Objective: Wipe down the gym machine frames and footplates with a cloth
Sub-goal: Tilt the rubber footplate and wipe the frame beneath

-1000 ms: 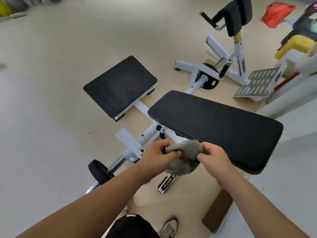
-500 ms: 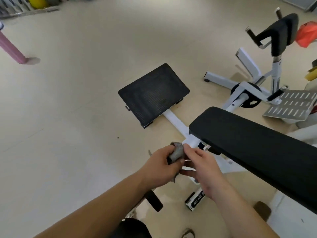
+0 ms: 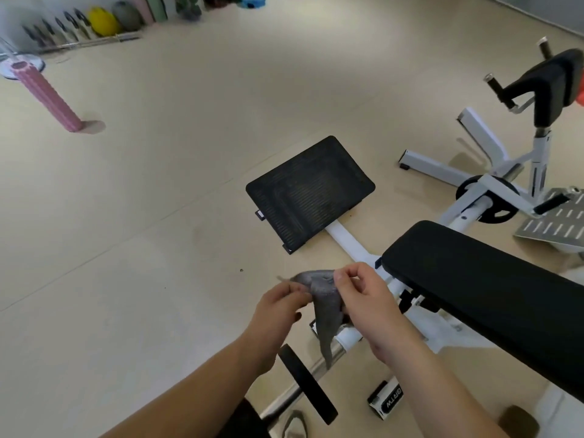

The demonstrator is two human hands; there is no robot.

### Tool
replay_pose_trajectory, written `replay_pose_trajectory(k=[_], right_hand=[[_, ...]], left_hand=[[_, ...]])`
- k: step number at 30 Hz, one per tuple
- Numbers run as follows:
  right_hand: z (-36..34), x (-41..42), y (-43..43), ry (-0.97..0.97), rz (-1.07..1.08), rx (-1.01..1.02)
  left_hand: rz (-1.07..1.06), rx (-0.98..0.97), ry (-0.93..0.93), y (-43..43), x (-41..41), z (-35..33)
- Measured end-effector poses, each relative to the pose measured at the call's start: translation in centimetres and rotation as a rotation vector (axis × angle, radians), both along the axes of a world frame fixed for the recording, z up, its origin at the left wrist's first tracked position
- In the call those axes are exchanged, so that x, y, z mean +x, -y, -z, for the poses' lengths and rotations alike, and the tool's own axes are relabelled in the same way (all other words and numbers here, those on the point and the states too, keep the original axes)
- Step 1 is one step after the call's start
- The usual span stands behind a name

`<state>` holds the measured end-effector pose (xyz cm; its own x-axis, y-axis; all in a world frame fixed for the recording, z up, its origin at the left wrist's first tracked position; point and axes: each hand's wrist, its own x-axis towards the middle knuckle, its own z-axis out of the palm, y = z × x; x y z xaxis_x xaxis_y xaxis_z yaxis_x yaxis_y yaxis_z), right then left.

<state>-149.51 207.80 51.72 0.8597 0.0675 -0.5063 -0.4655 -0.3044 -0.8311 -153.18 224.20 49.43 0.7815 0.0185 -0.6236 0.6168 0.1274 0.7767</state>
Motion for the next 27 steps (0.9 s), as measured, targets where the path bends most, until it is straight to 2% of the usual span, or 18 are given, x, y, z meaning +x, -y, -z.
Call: replay_pose_trajectory(k=[2, 4, 10, 14, 16, 19, 21, 23, 26, 27], right_hand=[[0.3, 1.0, -2.0, -0.042, 0.01, 0.018], [0.8, 2.4, -4.6, -0.046, 0.016, 0.021], [3.2, 9.9, -15.9, -0.129, 0.002, 0.076], [3.1, 16.6, -25.4, -0.158, 0.006, 0.073], [2.7, 20.0, -29.7, -0.106, -0.042, -0.013], [3.3, 25.0, -33.9, 0.088, -0.142, -0.315], [3.9, 27.8, -35.0, 0.105, -0.104, -0.369], [4.4, 30.2, -35.1, -0.003, 0.029, -0.25], [4.5, 33.7, -34.6, -0.199, 0.256, 0.14], [4.7, 35.0, -34.0, -0.211, 0.303, 0.207]], left_hand=[[-0.089, -0.209, -0.172, -1.8, 1.1, 1.5], [-0.086, -0.318, -0.272, -4.1, 2.8, 2.9], [0.03, -0.423, -0.25, -13.7, 11.3, 5.3], [-0.03, -0.505, -0.309, -22.5, 17.1, 5.6], [-0.059, -0.535, -0.271, -26.3, 19.8, 5.0], [-0.023, -0.366, -0.179, -30.8, 24.6, 3.7], [-0.01, -0.184, -0.092, -32.6, 28.1, 3.2], [0.054, -0.035, 0.001, -33.4, 31.5, 2.6], [0.234, 0.08, 0.128, -33.3, 36.5, 1.6], [0.288, 0.107, 0.144, -33.0, 38.3, 1.6]])
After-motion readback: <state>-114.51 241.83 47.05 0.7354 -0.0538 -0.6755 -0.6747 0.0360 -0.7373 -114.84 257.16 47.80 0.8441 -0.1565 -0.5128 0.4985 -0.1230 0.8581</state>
